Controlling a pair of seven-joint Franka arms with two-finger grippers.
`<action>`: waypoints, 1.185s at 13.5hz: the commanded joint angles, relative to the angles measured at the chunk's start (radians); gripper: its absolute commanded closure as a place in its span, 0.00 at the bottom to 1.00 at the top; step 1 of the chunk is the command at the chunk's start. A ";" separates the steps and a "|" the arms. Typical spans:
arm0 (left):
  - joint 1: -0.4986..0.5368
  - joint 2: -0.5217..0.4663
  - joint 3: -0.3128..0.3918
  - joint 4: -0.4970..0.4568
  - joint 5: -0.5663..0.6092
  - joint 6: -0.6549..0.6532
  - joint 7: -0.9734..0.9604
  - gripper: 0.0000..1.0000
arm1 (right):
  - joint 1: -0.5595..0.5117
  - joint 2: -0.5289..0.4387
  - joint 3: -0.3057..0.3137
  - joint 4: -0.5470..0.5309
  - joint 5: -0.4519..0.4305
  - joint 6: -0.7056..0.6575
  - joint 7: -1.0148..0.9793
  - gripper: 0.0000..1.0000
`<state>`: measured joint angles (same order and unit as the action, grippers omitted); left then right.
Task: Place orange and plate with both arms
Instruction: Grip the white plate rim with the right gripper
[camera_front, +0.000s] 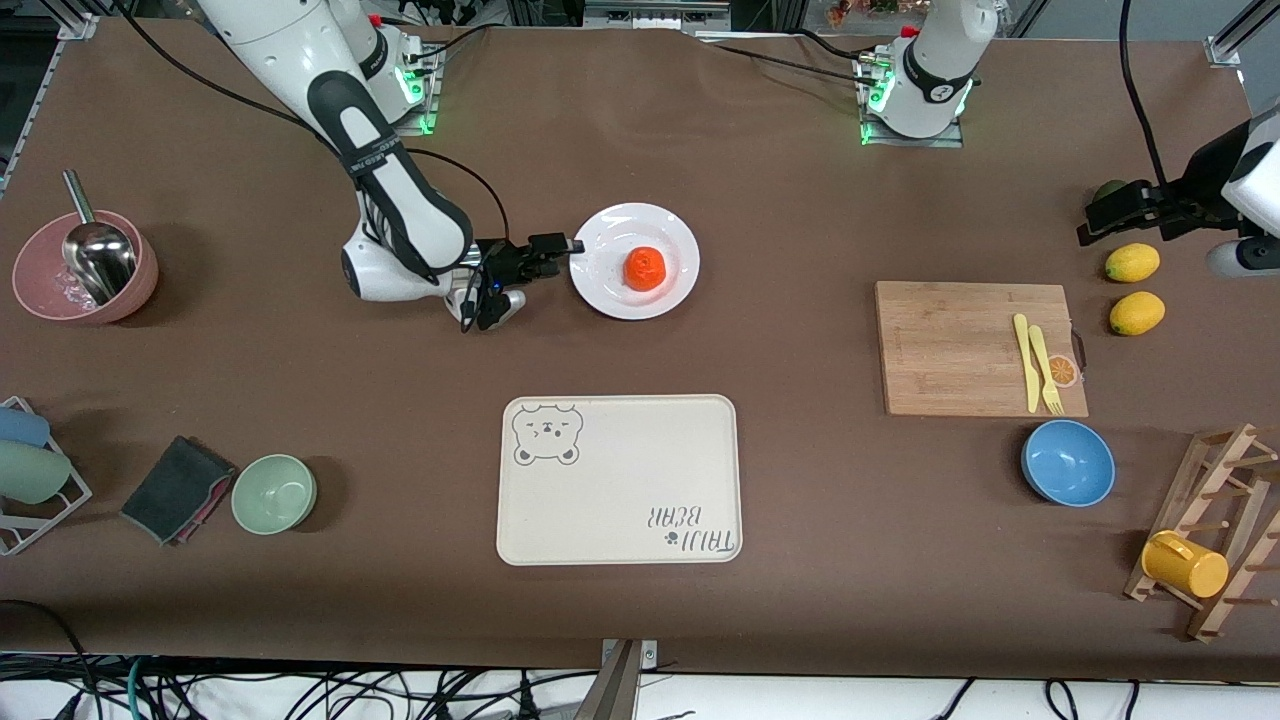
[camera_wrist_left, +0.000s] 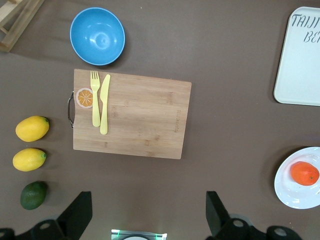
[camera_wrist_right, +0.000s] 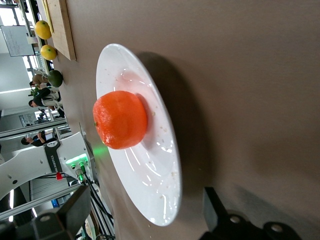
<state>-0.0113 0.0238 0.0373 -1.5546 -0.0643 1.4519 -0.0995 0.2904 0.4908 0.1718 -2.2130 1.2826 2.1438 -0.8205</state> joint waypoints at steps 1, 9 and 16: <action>0.013 -0.005 0.003 0.019 -0.032 -0.001 -0.008 0.00 | -0.008 0.020 0.000 -0.011 0.076 -0.022 -0.034 0.05; 0.053 -0.005 0.000 0.018 -0.035 0.010 -0.003 0.00 | 0.026 0.098 0.003 0.018 0.190 -0.010 -0.132 0.32; 0.053 -0.005 0.001 0.018 -0.049 0.008 -0.003 0.00 | 0.075 0.140 0.003 0.067 0.190 0.057 -0.124 0.80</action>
<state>0.0341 0.0215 0.0392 -1.5471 -0.0848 1.4608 -0.1037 0.3400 0.6089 0.1736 -2.1734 1.4492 2.1717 -0.9320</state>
